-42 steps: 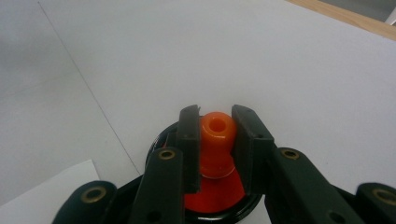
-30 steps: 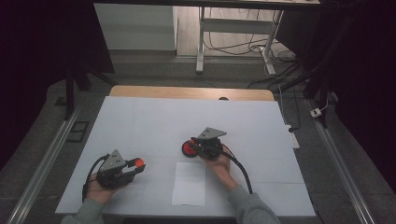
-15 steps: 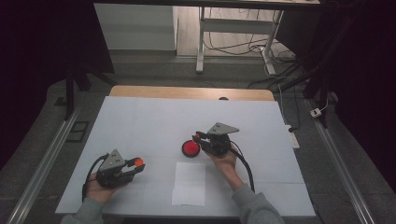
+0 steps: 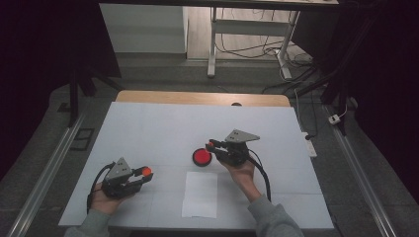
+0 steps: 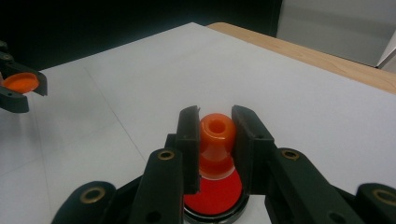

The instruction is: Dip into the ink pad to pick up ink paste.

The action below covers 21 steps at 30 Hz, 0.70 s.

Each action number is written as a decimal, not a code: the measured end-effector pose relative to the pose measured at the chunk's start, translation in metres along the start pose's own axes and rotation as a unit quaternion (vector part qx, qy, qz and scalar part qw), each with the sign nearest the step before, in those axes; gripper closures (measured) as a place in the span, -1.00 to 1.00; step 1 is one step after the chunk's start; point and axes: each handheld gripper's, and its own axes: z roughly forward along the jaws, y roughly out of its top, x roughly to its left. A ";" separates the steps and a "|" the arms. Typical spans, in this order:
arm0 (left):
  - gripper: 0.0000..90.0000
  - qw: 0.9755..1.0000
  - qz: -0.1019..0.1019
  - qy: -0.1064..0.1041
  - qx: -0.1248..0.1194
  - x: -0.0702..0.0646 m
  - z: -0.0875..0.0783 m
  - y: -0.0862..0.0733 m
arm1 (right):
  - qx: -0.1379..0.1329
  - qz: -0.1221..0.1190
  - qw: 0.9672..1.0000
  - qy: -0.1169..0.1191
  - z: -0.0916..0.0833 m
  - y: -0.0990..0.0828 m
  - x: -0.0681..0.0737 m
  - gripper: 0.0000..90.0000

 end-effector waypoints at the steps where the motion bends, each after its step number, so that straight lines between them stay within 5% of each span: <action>1: 0.43 1.000 0.000 0.001 -0.001 0.000 -0.001 0.000 | 0.000 0.001 1.000 0.000 -0.002 0.000 0.000 0.60; 21: 0.43 1.000 -0.001 0.002 -0.001 0.001 -0.001 -0.001 | -0.004 0.003 1.000 0.030 -0.018 -0.003 0.010 0.60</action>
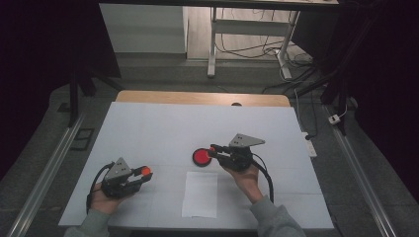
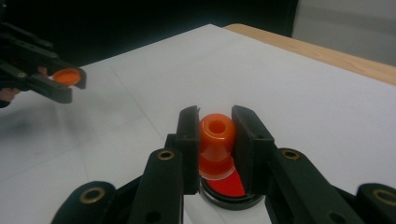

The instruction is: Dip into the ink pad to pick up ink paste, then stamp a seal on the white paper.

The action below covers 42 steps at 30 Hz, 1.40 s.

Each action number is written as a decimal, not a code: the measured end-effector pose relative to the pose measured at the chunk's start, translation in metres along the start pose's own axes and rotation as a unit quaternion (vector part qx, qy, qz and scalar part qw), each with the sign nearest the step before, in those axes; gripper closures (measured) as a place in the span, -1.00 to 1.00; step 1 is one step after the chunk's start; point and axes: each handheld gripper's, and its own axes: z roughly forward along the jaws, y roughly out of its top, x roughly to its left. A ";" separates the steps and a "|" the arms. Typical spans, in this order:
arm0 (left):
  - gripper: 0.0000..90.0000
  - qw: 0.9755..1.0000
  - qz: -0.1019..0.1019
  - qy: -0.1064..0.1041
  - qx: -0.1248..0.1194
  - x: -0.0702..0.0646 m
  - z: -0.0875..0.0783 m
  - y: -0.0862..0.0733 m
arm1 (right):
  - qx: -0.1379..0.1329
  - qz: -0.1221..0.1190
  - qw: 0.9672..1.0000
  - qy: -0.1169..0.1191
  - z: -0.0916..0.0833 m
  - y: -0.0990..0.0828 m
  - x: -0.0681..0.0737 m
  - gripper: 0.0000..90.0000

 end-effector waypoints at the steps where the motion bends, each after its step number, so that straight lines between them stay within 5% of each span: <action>1: 0.43 1.000 0.000 0.000 0.000 0.000 0.000 0.000 | 0.001 0.000 1.000 0.005 -0.001 -0.001 0.001 0.60; 42: 0.43 1.000 0.000 0.002 0.003 0.001 0.001 0.000 | 0.025 -0.017 0.999 0.039 -0.020 -0.015 0.024 0.60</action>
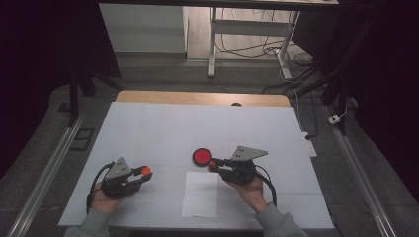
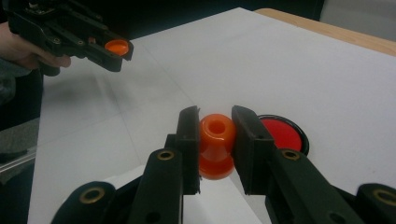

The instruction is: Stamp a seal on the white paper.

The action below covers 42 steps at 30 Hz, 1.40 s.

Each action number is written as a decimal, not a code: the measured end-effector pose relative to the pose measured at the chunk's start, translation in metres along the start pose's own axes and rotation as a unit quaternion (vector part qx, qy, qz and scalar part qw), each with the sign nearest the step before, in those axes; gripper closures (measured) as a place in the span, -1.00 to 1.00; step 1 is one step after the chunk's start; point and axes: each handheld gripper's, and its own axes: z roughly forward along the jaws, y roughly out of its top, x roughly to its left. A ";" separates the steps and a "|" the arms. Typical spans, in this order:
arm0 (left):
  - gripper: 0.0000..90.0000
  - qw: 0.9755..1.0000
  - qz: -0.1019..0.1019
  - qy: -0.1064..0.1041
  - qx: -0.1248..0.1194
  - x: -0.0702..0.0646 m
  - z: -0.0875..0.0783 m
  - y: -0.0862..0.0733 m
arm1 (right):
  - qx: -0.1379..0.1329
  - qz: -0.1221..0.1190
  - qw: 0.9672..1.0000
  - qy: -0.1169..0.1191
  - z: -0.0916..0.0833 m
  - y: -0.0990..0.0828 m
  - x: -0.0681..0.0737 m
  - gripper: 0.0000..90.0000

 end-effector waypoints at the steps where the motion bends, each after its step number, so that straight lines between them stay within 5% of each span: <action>1: 0.43 1.000 0.000 0.000 0.000 0.000 0.000 0.000 | 0.002 0.000 1.000 0.001 0.000 -0.001 0.001 0.60; 23: 0.43 1.000 -0.001 -0.002 -0.001 0.000 0.000 0.000 | 0.048 -0.009 0.998 0.030 0.020 -0.019 0.016 0.60; 42: 0.43 1.000 -0.001 -0.002 0.001 0.000 0.001 0.000 | 0.085 -0.029 0.996 0.028 0.032 -0.029 0.024 0.60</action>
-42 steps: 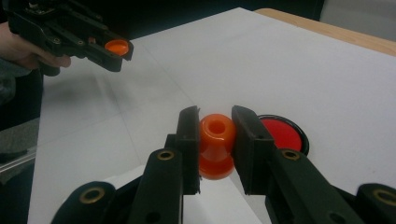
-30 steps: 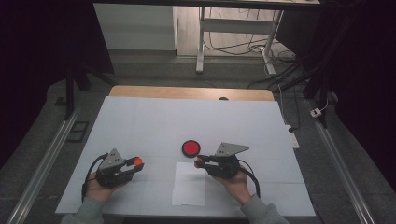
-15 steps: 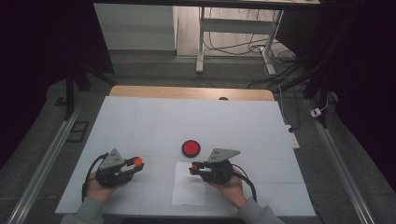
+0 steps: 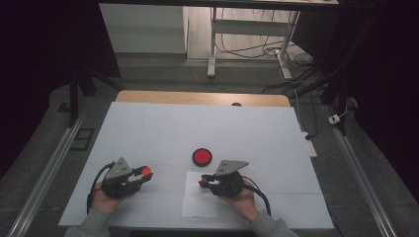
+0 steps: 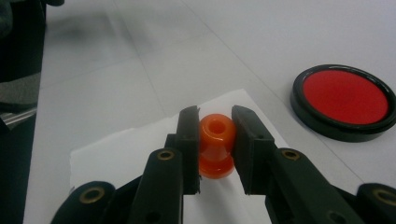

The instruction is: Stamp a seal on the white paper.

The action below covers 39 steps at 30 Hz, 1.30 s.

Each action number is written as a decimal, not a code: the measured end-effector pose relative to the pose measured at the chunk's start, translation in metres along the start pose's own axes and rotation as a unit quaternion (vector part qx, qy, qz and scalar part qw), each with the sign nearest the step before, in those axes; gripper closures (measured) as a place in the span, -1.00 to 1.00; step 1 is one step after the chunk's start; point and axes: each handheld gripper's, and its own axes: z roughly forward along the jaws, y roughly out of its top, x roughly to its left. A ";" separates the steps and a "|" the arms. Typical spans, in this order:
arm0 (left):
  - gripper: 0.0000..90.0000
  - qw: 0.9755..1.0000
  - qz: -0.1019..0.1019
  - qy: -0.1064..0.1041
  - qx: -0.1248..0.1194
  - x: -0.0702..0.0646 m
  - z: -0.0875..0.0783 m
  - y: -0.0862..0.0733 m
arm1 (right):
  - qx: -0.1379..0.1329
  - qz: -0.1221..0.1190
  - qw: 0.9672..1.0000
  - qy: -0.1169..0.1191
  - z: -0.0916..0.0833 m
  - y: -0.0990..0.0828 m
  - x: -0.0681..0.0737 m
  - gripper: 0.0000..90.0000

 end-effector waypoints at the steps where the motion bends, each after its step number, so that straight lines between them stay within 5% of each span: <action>1: 0.43 1.000 0.000 0.000 0.000 0.000 0.000 0.000 | 0.002 0.000 1.000 0.002 0.001 0.000 0.001 0.60; 39: 0.43 1.000 0.002 -0.001 0.000 0.000 0.000 0.000 | 0.028 -0.020 0.999 -0.001 0.014 -0.007 0.005 0.60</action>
